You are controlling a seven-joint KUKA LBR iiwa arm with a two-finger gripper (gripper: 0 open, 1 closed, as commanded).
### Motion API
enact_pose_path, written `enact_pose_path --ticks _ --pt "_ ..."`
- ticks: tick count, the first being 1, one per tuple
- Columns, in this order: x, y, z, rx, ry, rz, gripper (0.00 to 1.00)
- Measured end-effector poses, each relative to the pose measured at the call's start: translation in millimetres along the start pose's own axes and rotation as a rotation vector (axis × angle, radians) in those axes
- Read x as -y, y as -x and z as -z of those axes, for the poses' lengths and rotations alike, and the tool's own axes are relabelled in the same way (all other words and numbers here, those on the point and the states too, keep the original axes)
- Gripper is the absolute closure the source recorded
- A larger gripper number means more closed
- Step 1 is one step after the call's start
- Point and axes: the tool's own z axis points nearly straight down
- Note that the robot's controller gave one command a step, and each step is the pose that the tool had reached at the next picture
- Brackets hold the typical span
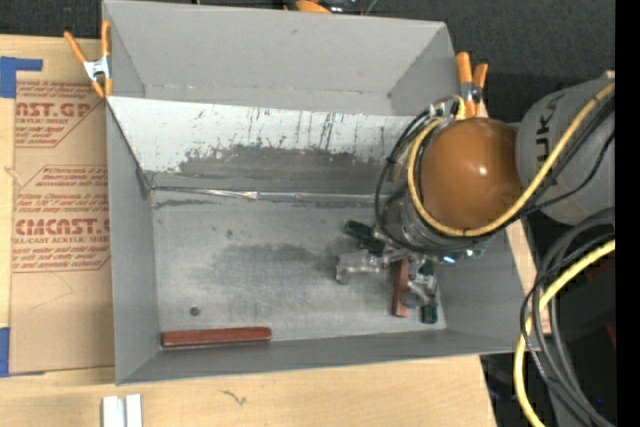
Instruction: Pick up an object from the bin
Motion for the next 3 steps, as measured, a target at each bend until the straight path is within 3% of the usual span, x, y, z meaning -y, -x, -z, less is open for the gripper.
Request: enact_pose_path --ticks 1,2,3 --pt "60.9 -13.3 6.2 0.0 0.0 0.521 0.0" --pt "60.6 -12.5 7.2 0.001 0.001 0.52 1.0" --pt "55.8 -8.2 168.1 0.001 -0.008 0.518 1.0"
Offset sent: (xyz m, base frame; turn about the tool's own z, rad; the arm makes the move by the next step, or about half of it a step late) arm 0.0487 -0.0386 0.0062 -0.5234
